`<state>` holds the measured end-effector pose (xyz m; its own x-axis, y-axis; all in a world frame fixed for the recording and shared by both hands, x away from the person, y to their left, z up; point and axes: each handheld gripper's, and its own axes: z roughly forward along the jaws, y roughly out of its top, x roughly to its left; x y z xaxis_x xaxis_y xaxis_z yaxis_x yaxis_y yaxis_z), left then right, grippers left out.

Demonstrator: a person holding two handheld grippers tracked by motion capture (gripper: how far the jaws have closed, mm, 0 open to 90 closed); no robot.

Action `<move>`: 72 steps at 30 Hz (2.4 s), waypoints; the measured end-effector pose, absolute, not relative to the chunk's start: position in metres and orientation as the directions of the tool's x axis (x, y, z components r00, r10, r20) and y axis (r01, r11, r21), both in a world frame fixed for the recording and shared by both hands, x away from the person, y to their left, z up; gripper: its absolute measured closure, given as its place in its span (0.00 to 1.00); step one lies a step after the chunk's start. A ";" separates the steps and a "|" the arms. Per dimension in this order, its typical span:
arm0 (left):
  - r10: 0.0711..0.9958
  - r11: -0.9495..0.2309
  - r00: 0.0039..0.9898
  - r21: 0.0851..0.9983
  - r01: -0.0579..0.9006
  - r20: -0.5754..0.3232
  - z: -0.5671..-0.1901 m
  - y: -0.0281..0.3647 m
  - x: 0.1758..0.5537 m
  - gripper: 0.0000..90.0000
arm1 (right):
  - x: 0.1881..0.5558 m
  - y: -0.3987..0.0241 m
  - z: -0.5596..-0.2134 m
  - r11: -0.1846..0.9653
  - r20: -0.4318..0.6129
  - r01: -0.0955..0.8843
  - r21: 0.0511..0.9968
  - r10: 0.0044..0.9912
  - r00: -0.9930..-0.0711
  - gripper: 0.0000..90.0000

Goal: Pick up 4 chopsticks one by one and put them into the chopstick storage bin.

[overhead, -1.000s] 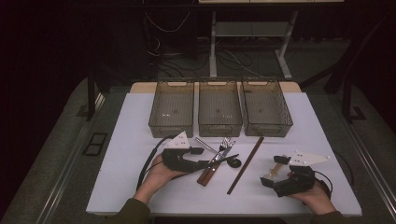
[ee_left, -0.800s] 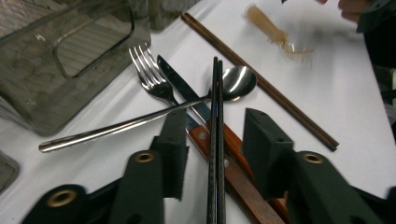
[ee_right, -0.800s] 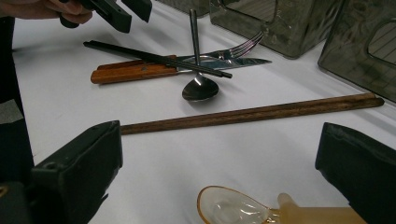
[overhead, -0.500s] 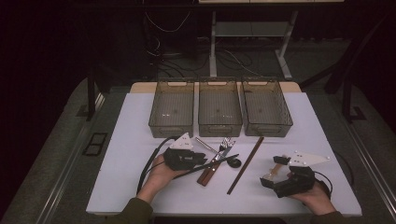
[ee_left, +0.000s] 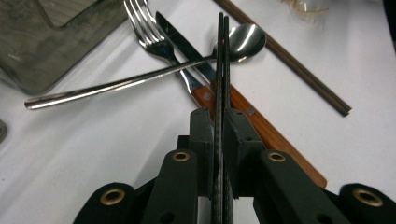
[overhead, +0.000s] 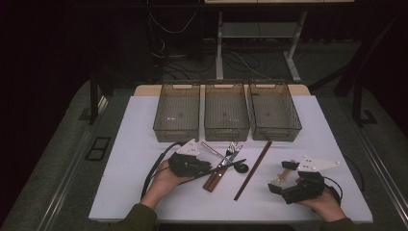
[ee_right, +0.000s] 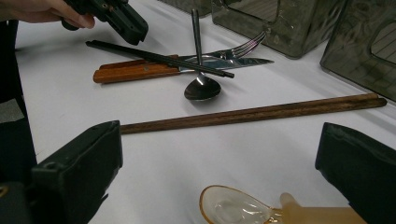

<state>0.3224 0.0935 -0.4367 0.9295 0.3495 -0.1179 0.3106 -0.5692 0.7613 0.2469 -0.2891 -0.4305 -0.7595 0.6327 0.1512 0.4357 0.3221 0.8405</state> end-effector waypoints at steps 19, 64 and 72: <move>0.342 -0.602 0.933 0.737 0.307 -0.110 -0.440 0.093 0.323 0.90 | 0.247 -0.289 -0.431 0.325 0.148 0.434 0.841 0.633 -0.760 0.01; 0.331 -0.644 0.942 0.717 0.269 -0.057 -0.450 0.092 0.326 0.94 | 0.247 -0.289 -0.431 0.328 0.145 0.433 0.840 0.633 -0.761 0.01; 0.329 -0.646 0.943 0.716 0.264 -0.051 -0.450 0.092 0.326 0.94 | 0.246 -0.286 -0.433 0.345 0.123 0.427 0.836 0.640 -0.758 0.01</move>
<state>0.3256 0.0915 -0.4503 0.9430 0.3289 -0.0513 0.2643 -0.6459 0.7162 0.2458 -0.2858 -0.4332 -0.7584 0.6400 0.1233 0.4267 0.3446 0.8362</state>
